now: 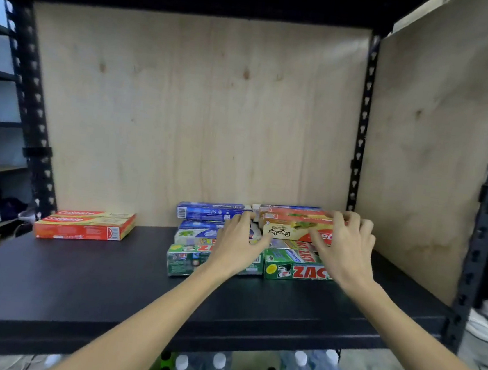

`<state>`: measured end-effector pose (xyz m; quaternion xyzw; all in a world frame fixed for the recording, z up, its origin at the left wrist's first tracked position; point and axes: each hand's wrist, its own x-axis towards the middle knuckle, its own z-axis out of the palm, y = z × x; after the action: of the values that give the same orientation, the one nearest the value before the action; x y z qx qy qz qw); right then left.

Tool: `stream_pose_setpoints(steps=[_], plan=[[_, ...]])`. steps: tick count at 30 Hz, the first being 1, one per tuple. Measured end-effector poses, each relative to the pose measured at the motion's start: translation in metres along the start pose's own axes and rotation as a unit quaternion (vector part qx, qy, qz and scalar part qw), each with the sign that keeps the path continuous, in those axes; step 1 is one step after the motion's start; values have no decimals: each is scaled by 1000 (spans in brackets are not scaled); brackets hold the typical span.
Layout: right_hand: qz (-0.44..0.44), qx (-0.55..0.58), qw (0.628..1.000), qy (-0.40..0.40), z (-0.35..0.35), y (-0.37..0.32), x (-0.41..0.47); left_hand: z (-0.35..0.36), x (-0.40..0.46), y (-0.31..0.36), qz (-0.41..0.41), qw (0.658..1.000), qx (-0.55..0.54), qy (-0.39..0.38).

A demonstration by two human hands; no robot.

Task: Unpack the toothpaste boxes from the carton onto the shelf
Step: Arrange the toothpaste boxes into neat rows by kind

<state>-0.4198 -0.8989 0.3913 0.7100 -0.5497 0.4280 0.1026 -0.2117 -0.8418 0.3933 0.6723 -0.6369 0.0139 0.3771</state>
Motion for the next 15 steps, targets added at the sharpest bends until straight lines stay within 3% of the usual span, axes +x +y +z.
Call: stream_pose_setpoints(steps=[6, 12, 15], plan=[[-14, -22, 999, -27, -2, 24, 21, 11, 20, 3, -13, 999, -21, -46], [51, -62, 988, -135, 8, 35, 26, 19, 40, 8, -7, 997, -11, -73], [80, -14, 986, -145, 17, 39, 19, 25, 46, 16, -5, 996, -2, -87]])
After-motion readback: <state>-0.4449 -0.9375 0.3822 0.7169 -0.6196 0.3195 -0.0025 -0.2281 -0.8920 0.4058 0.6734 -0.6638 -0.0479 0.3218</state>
